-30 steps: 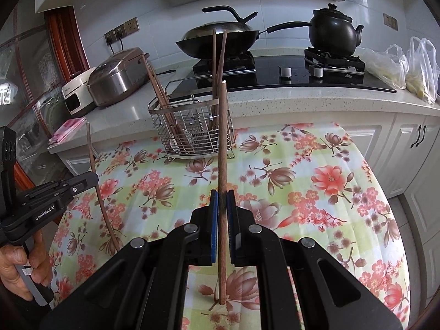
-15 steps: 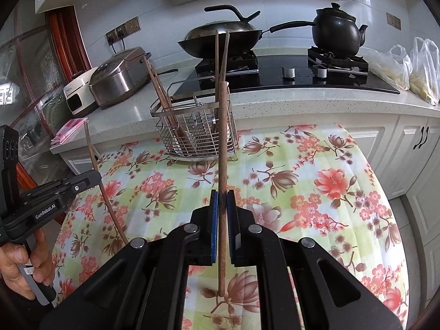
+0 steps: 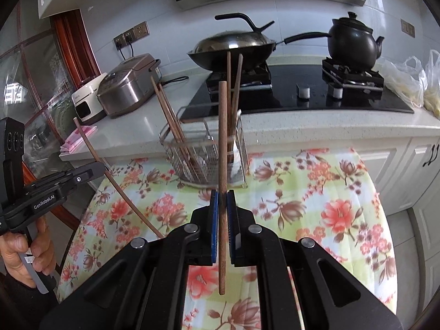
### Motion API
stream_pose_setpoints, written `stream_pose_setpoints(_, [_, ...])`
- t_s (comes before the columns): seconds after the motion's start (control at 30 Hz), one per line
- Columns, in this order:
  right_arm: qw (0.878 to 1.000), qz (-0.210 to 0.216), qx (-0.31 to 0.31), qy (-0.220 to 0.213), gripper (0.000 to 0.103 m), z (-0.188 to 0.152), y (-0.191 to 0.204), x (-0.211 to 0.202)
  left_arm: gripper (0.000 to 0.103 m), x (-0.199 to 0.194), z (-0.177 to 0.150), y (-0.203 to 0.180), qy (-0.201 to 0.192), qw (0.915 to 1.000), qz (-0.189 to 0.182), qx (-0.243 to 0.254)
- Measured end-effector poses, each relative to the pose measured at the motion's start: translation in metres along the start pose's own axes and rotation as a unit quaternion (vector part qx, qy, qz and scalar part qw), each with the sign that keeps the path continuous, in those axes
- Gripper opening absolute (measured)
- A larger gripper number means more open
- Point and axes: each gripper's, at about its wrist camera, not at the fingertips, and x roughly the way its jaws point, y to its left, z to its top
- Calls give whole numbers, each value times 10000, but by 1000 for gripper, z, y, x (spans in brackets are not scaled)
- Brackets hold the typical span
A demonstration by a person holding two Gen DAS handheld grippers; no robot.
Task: Organize utensils
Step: 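Lift both held chopsticks upright and carry them over the wire rack, then lower both chopsticks into the wire rack and open both tools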
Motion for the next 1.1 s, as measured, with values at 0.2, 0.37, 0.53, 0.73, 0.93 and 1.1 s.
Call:
stream_pose_setpoints(0.2, [9994, 32, -192, -270, 7, 62, 15, -4, 6, -13, 56, -5, -233, 9996, 8, 184])
stream_pose_setpoints(0.37, [9980, 20, -258, -585, 7, 120, 28, -4, 6, -14, 101, -5, -395, 9990, 86, 206])
stream_pose_setpoints(0.53, [9967, -2, -274, -760, 7, 165, 37, 4, 6, -8, 135, -1, -514, 9984, 122, 177])
stream_pose_setpoints(0.73, [9957, 10, -152, -914, 7, 203, 39, 29, 6, 15, 163, 4, -501, 9985, 184, 137])
stream_pose_setpoints(0.93, [9971, -93, -166, -736, 7, 211, 41, 69, 6, 47, 170, 11, -373, 9991, 210, 80])
stream_pose_setpoints(1.1, [9978, -114, -100, -643, 7, 205, 35, 92, 6, 70, 165, 18, -268, 9995, 165, -38])
